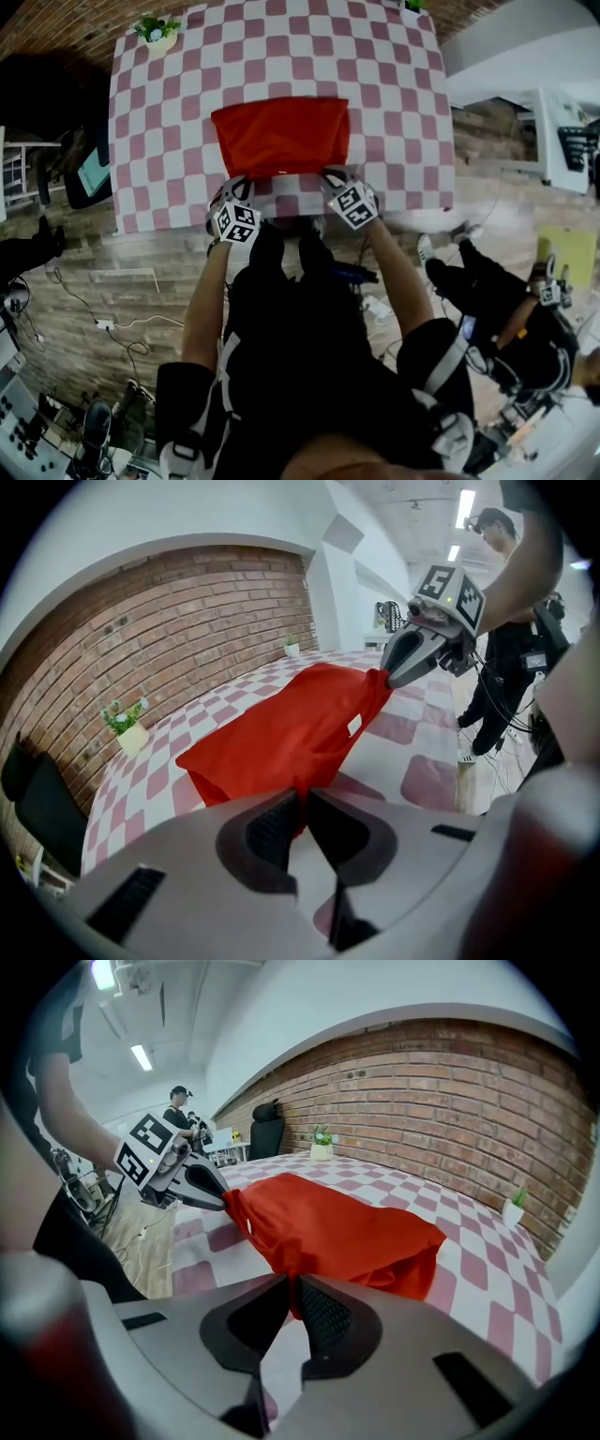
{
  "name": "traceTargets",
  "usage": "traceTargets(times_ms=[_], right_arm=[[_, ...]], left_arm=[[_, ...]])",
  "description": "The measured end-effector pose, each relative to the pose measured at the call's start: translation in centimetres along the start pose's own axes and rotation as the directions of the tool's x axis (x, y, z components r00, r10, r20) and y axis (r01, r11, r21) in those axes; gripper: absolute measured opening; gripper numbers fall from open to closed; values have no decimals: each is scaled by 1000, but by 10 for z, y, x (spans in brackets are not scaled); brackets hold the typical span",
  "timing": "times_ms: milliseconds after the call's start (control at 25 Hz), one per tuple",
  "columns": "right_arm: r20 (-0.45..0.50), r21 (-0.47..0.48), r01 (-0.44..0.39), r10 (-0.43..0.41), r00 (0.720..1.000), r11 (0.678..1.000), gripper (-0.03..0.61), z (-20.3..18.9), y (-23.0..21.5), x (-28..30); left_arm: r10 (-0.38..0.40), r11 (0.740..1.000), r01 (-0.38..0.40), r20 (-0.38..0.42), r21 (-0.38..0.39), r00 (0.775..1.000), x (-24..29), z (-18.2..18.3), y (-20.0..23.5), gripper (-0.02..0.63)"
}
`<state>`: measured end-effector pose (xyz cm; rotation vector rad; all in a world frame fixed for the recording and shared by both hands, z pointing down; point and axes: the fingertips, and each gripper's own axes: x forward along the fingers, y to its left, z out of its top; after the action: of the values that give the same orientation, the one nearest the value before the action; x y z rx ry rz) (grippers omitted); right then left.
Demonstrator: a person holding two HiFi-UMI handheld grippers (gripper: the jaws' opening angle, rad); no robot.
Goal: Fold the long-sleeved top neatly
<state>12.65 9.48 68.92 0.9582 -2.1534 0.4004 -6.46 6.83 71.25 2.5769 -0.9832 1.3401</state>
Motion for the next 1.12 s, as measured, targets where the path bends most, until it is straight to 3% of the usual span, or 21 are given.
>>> traceTargets(times_ms=[200, 400, 640, 800, 840, 920, 1120], right_arm=[[-40, 33, -25, 26, 999, 999, 66, -10, 0, 7], [-35, 25, -62, 63, 997, 998, 150, -10, 7, -2], [43, 66, -90, 87, 995, 994, 153, 7, 3, -31], [101, 76, -108, 101, 990, 991, 153, 28, -1, -53], [113, 72, -115, 107, 988, 991, 153, 35, -1, -58], [133, 53, -134, 126, 983, 990, 152, 50, -1, -67], [167, -30, -197, 200, 966, 980, 150, 97, 0, -78]], left_arm=[[-30, 999, 30, -17, -36, 999, 2, -4, -9, 39], [-74, 995, 71, -35, -64, 997, -5, -7, -23, 135], [0, 987, 2, 14, -163, 1000, -41, 1, -21, 144], [84, 958, -59, 78, -280, 993, -72, 21, -12, 134], [115, 949, -82, 91, -306, 989, -80, 28, -7, 90], [182, 924, -133, 106, -359, 978, -96, 41, 2, 25], [260, 856, -185, 91, -483, 961, -115, 61, 14, 6]])
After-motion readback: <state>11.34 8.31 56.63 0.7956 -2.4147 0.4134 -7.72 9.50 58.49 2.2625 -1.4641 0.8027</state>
